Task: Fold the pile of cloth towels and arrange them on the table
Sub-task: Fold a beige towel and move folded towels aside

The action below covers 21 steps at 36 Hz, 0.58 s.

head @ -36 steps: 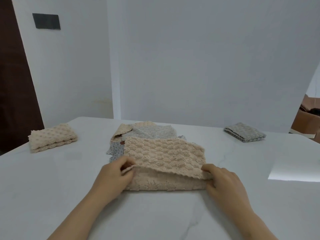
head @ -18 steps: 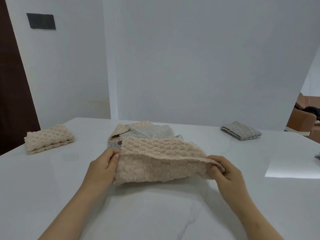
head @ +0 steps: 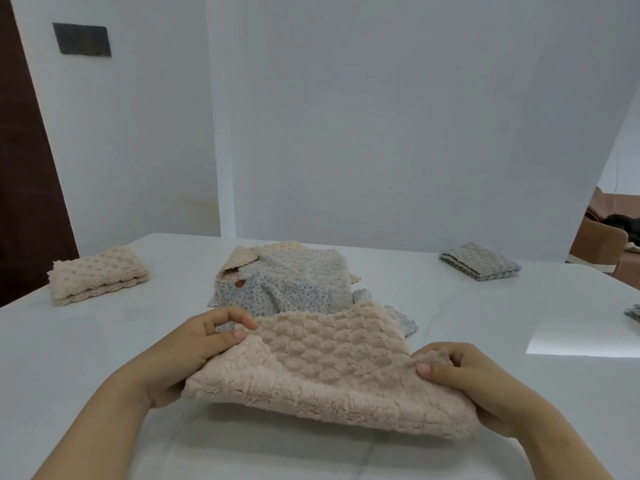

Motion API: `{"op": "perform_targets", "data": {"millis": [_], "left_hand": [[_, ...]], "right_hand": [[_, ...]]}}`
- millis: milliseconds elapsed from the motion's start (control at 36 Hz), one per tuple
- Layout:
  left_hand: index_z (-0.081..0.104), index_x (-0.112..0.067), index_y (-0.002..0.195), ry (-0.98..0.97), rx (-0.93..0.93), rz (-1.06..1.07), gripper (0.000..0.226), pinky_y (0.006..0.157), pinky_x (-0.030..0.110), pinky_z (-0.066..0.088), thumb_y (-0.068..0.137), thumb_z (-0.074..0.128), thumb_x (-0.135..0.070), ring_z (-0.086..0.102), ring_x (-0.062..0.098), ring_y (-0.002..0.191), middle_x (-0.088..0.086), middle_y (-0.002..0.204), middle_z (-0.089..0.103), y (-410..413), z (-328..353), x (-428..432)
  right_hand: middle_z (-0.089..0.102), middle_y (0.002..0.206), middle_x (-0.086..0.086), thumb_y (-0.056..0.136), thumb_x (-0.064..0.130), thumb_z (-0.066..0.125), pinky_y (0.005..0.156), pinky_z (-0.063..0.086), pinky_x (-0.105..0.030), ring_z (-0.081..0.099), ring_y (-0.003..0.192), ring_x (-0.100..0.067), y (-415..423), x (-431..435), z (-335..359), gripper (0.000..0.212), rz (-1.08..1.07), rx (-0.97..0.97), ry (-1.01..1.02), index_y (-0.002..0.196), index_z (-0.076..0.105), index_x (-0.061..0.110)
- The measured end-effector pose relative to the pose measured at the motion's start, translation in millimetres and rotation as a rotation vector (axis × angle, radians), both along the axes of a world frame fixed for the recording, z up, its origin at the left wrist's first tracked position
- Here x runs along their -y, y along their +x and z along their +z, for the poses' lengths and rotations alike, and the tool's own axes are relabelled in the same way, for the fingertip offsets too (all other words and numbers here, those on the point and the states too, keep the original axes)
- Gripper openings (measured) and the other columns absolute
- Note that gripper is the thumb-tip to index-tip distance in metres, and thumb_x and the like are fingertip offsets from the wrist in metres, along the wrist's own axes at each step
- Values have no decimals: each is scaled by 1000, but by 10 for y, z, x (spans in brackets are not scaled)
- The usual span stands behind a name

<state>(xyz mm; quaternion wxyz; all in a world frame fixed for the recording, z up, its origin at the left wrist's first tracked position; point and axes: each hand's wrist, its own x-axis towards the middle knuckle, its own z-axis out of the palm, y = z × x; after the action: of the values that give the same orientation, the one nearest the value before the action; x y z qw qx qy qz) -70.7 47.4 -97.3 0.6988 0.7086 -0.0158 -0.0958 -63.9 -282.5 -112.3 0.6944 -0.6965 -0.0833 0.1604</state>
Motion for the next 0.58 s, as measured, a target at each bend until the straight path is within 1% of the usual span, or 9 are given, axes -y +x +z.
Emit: {"op": "perform_targets", "data": {"millis": [56, 111, 139, 222, 278, 361, 444, 528, 583], "left_hand": [[68, -16, 74, 21, 17, 27, 29, 46, 22, 50, 92, 48, -7, 64, 17, 58, 11, 74, 68, 16, -17, -5], [69, -18, 67, 94, 69, 96, 37, 47, 22, 47, 94, 47, -7, 62, 15, 59, 6, 73, 67, 48, -51, -7], [69, -19, 66, 145, 107, 140, 38, 50, 23, 45, 94, 46, -7, 60, 16, 62, 4, 74, 66, 70, -70, -10], [67, -15, 72, 198, 236, 277, 34, 52, 26, 35, 95, 44, -4, 47, 21, 65, 9, 75, 58, 133, -103, -10], [63, -14, 74, 163, 319, 360, 31, 49, 23, 34, 94, 44, -1, 43, 17, 60, 8, 70, 52, 162, -104, 23], [61, -13, 74, 113, 373, 468, 29, 52, 17, 42, 93, 45, 1, 51, 8, 60, 2, 73, 57, 203, -129, 115], [61, -18, 74, 131, 379, 539, 27, 56, 24, 41, 92, 49, -1, 50, 14, 65, 1, 74, 59, 293, -242, 162], [60, -23, 74, 210, 413, 585, 25, 61, 12, 42, 87, 58, -2, 54, 9, 70, -4, 78, 61, 371, -365, 149], [59, -26, 76, 270, 404, 610, 22, 63, 11, 41, 86, 61, -6, 56, 2, 75, -9, 81, 62, 411, -424, 147]], "right_hand": [[72, 81, -17, 51, 26, 88, 57, 55, -24, 71, 74, -23, 9, -8, -16, 41, -23, 2, -37, 77, 71, 0], [72, 81, -15, 76, 11, 74, 58, 55, -24, 70, 73, -21, 8, -45, -18, 12, -124, 54, -55, 81, 70, 1], [72, 79, -13, 81, 6, 67, 58, 55, -23, 69, 72, -18, 17, -59, -22, 5, -206, 106, -57, 80, 70, 3], [69, 64, 2, 84, 2, 61, 52, 50, -15, 64, 61, -5, 65, -84, -19, 15, -408, 270, -17, 74, 70, 9], [68, 60, 8, 84, 1, 60, 51, 49, -13, 62, 59, -2, 106, -116, -8, 16, -487, 354, 6, 75, 68, 11], [69, 67, 13, 85, 4, 61, 62, 51, -14, 62, 67, -3, 225, -202, -34, 18, -577, 461, -25, 75, 69, 17], [69, 70, 18, 86, 7, 62, 65, 48, -9, 60, 67, 4, 355, -304, -115, 18, -648, 531, -79, 75, 68, 21], [68, 69, 14, 85, 10, 63, 66, 42, -3, 58, 69, 10, 436, -366, -230, 21, -731, 572, -167, 72, 65, 26], [66, 73, 15, 85, 11, 63, 66, 42, -3, 59, 71, 7, 476, -386, -292, 20, -746, 576, -250, 72, 63, 27]]}}
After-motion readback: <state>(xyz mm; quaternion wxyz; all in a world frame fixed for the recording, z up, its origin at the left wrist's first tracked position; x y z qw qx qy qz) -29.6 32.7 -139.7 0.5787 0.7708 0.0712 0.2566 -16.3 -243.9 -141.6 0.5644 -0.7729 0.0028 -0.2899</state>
